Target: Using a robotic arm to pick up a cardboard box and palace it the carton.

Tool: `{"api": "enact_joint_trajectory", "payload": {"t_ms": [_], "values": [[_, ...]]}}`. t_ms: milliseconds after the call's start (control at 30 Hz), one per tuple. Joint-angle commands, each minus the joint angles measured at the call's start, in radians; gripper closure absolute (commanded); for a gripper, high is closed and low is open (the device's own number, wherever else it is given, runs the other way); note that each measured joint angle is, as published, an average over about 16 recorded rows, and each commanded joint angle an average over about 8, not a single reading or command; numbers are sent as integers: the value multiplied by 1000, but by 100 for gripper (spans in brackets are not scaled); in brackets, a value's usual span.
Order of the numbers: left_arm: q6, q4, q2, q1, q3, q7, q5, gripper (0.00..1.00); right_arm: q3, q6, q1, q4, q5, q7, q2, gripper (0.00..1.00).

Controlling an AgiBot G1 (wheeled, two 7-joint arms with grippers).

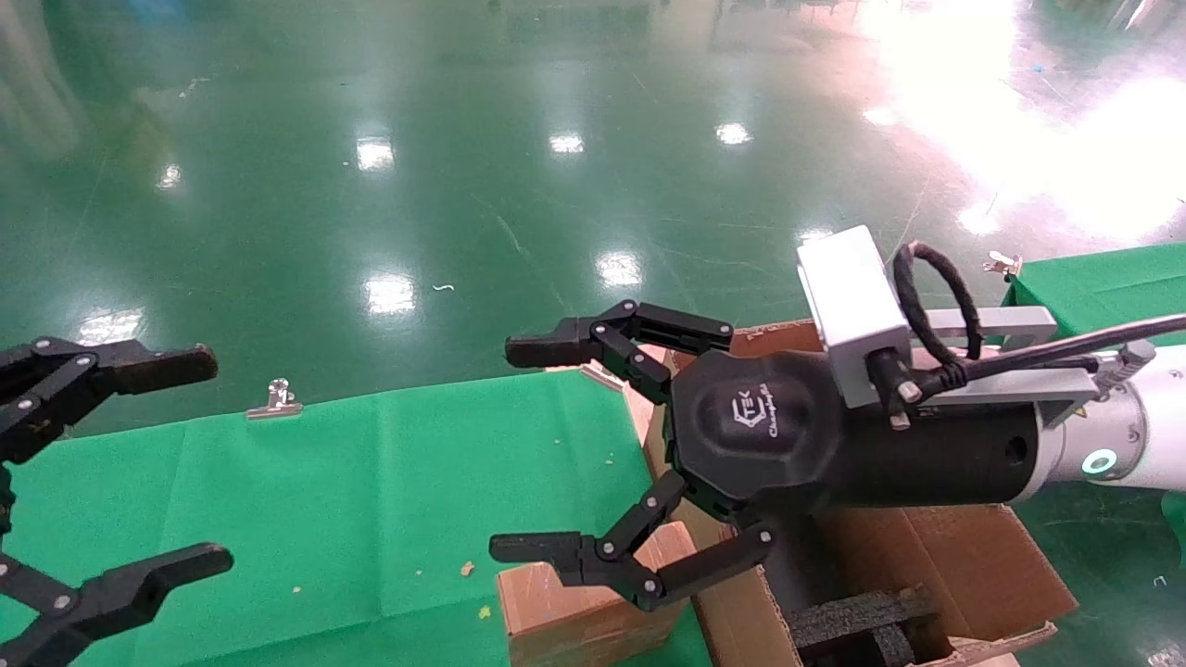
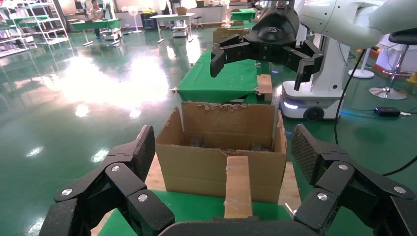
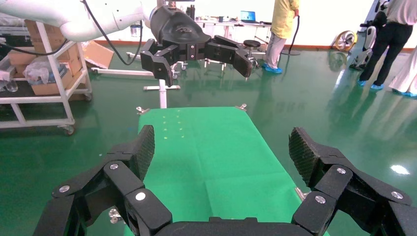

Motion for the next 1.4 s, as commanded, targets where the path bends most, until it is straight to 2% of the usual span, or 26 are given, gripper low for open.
{"api": "enact_joint_trajectory", "payload": {"t_ms": [33, 367, 433, 633, 700, 933, 1100, 1400], "values": [[0, 0, 0, 0, 0, 0, 0, 0, 0, 0, 0, 0, 0, 0, 0, 0], [0, 0, 0, 0, 0, 0, 0, 0, 0, 0, 0, 0, 0, 0, 0, 0], [0, 0, 0, 0, 0, 0, 0, 17, 0, 0, 0, 0, 0, 0, 0, 0], [0, 0, 0, 0, 0, 0, 0, 92, 0, 0, 0, 0, 0, 0, 0, 0], [0, 0, 0, 0, 0, 0, 0, 100, 0, 0, 0, 0, 0, 0, 0, 0], [0, 0, 0, 0, 0, 0, 0, 100, -17, -8, 17, 1, -44, 2, 8, 0], [0, 0, 0, 0, 0, 0, 0, 100, -85, -46, 95, -5, -186, 12, 3, 0], [0, 0, 0, 0, 0, 0, 0, 100, -258, -88, 252, -48, -413, 10, -74, 0]]}}
